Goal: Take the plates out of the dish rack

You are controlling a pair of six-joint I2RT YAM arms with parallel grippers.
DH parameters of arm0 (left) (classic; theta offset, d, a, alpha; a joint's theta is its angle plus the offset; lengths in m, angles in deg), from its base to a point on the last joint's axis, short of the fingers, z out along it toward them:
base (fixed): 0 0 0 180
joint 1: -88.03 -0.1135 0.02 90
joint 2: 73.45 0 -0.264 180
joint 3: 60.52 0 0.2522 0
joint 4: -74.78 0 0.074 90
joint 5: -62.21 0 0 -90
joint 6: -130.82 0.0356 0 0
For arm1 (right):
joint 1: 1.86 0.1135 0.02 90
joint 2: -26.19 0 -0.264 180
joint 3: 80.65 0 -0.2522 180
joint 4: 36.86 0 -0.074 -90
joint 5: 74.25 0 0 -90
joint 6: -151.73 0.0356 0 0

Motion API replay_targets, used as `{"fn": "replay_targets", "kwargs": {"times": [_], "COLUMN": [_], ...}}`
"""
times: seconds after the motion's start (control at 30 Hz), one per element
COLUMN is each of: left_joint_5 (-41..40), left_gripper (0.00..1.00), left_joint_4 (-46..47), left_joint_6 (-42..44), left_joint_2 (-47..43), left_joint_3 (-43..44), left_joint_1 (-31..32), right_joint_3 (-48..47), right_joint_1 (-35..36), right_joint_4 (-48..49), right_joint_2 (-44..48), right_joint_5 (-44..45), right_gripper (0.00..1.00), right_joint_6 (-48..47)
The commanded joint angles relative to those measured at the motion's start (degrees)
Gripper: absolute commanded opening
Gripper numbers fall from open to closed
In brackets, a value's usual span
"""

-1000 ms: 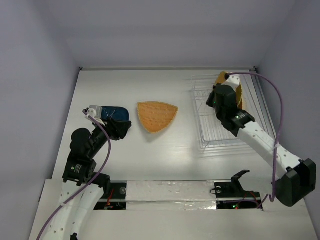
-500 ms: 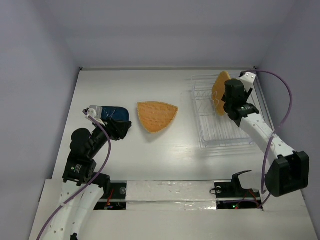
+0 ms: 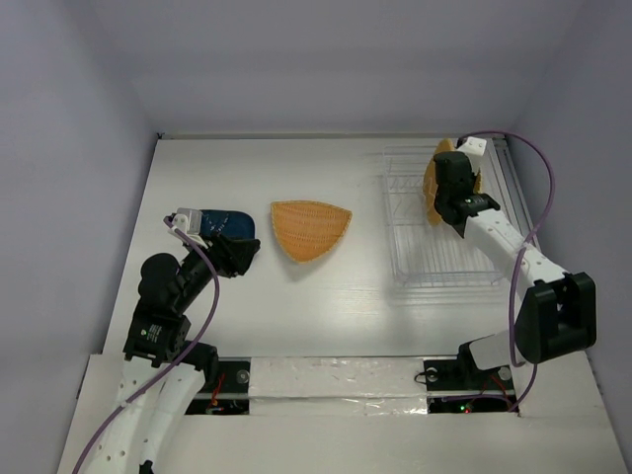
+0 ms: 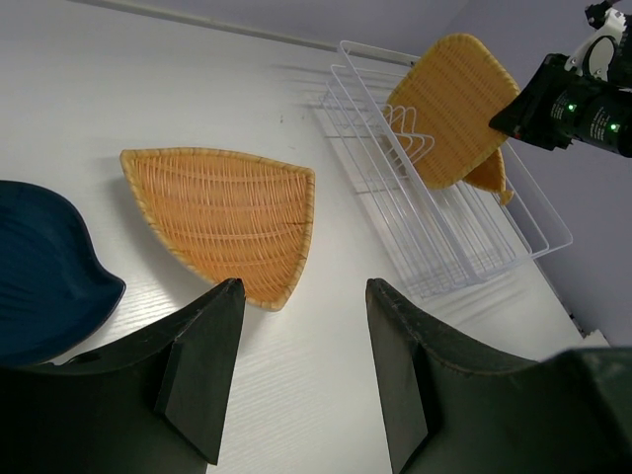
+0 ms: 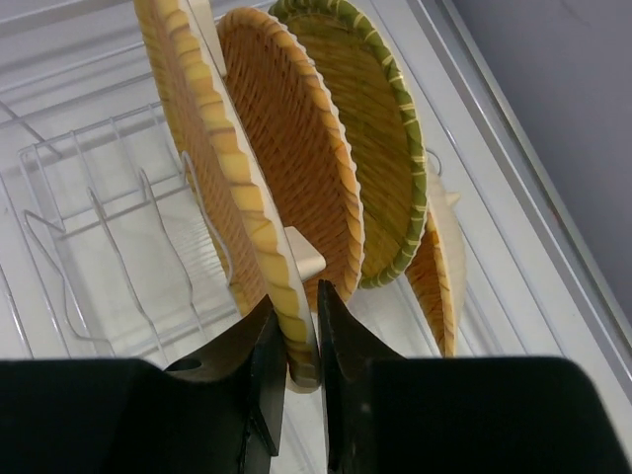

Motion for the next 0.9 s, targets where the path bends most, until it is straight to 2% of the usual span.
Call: {"fn": "replay_targets", "kwargs": {"times": [0.0,0.1,0.3,0.5,0.63,0.87], "left_joint_5": [0.8,0.8,0.7,0.6,0.8,0.8], "left_gripper": [0.49,0.49,0.49,0.49,0.49,0.49], "left_joint_4": [3.4,3.4,3.4,3.4,3.4,3.5], "left_joint_6": [0.1,0.1,0.0,0.0,0.0,0.0], "left_joint_2": [-0.2,-0.2,-0.3,-0.5,-0.4,-0.5], "left_joint_3": [0.2,0.3,0.1,0.2,0.1,0.1], "left_joint_1": [-0.2,-0.2,-0.2,-0.2,-0.2,-0.2], "right_joint_3": [-3.0,-3.2,-3.9,-0.1,3.3,1.5], "right_joint_1": [-0.7,-0.7,0.4,3.2,4.4,4.4], "right_joint_4": [0.8,0.5,1.4,5.9,9.9,10.0], "right_joint_2": [1.3,3.1,5.4,6.9,11.4,20.2], "right_joint_5": [2.9,2.4,1.1,5.4,7.7,8.1], "right_gripper": [0.04,0.00,0.00,0.00,0.00,0.00], "right_joint_6": [-0.8,-1.8,-5.0,-5.3,-4.4,-4.8]}}
